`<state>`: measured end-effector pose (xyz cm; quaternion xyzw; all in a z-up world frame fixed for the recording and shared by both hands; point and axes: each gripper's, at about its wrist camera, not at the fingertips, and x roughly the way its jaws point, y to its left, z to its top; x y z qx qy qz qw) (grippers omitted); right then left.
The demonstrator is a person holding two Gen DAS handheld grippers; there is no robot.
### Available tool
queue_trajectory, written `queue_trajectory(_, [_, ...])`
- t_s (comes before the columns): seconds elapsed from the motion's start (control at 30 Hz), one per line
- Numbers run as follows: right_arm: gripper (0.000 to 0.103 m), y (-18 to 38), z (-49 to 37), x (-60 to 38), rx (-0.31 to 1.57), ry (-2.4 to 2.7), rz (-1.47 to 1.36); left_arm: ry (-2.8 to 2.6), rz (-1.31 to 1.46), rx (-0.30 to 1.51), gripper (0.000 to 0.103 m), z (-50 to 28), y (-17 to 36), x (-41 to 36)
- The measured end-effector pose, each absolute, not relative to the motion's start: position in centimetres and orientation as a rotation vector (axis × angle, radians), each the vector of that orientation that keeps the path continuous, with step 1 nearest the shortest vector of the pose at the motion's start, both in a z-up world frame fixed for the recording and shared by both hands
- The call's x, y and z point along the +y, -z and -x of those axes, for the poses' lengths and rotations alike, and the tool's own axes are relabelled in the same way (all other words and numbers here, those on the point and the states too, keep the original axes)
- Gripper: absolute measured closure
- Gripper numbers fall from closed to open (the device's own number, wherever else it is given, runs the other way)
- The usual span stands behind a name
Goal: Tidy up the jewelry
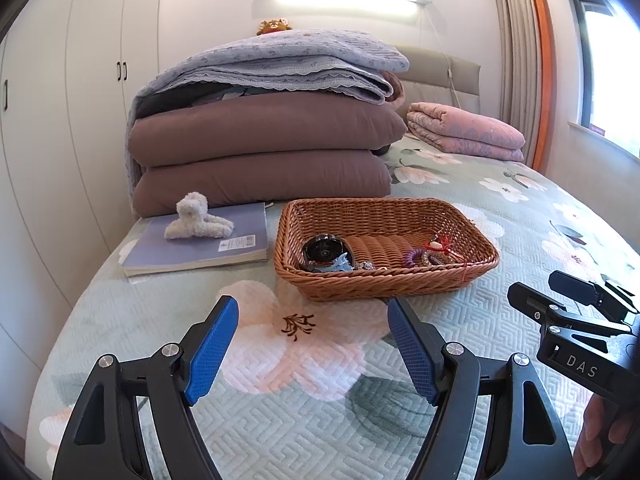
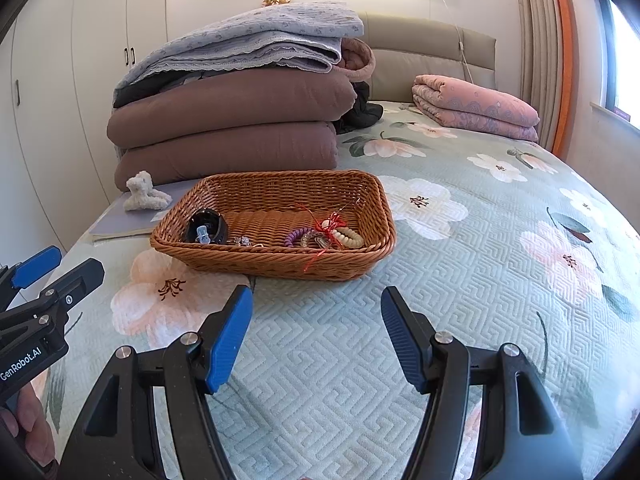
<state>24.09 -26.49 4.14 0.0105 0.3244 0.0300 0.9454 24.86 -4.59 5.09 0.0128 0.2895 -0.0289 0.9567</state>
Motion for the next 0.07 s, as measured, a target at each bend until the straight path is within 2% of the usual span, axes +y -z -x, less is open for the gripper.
queue_trajectory(0.07, [0.035,-4.11,-24.08,-26.50,0.661,-0.061,-0.024,0.057,-0.023,0.587,0.025,-24.85,-5.05,-4.55])
